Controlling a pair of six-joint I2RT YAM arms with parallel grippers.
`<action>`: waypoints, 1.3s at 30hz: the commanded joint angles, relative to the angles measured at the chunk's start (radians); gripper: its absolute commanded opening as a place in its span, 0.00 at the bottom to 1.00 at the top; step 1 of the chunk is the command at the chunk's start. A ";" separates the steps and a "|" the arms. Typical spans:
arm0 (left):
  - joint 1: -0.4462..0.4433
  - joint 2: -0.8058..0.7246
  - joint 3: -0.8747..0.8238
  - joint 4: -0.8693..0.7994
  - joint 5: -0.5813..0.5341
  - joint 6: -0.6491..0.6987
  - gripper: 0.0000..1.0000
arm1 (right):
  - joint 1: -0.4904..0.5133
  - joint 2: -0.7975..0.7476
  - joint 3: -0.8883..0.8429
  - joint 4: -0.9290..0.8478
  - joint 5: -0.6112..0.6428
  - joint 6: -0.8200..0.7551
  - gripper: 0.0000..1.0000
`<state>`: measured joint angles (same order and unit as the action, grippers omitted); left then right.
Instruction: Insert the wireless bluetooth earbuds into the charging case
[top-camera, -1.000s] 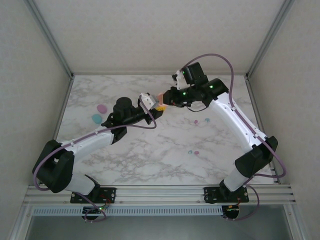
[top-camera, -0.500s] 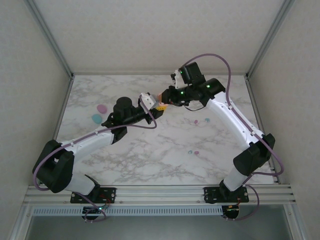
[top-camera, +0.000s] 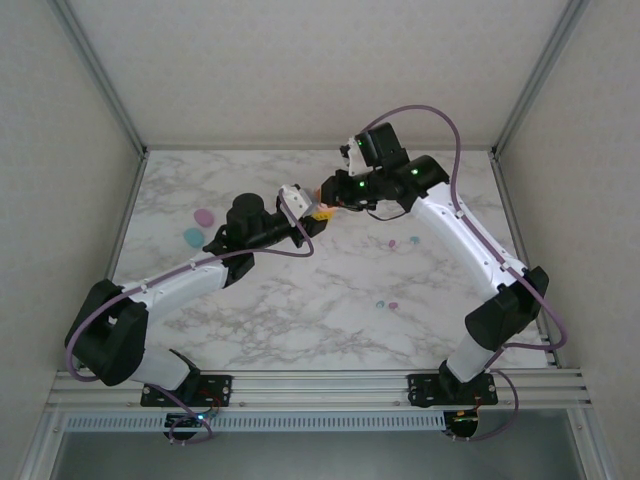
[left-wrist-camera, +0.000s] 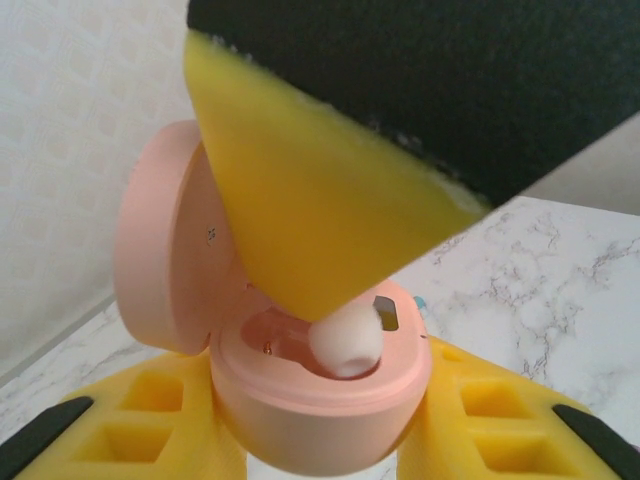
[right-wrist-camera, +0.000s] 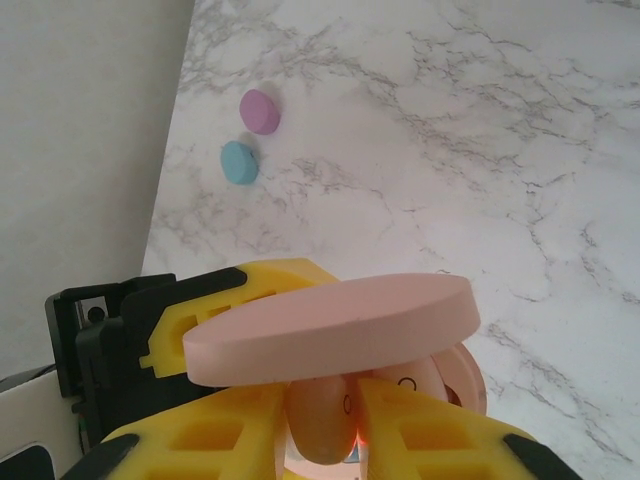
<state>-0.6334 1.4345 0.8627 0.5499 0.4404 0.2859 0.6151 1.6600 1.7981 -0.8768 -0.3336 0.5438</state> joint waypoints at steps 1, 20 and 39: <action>-0.011 -0.006 0.038 0.053 -0.007 -0.020 0.21 | 0.015 0.015 0.032 -0.021 0.018 -0.008 0.26; -0.011 -0.012 0.032 0.064 -0.017 -0.026 0.21 | 0.018 -0.001 0.042 -0.012 -0.070 -0.018 0.29; -0.011 -0.023 0.029 0.083 0.002 -0.036 0.21 | 0.016 -0.081 0.043 -0.036 -0.073 -0.034 0.31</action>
<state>-0.6342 1.4342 0.8627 0.5880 0.4320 0.2653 0.6209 1.6268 1.8088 -0.8879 -0.3973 0.5346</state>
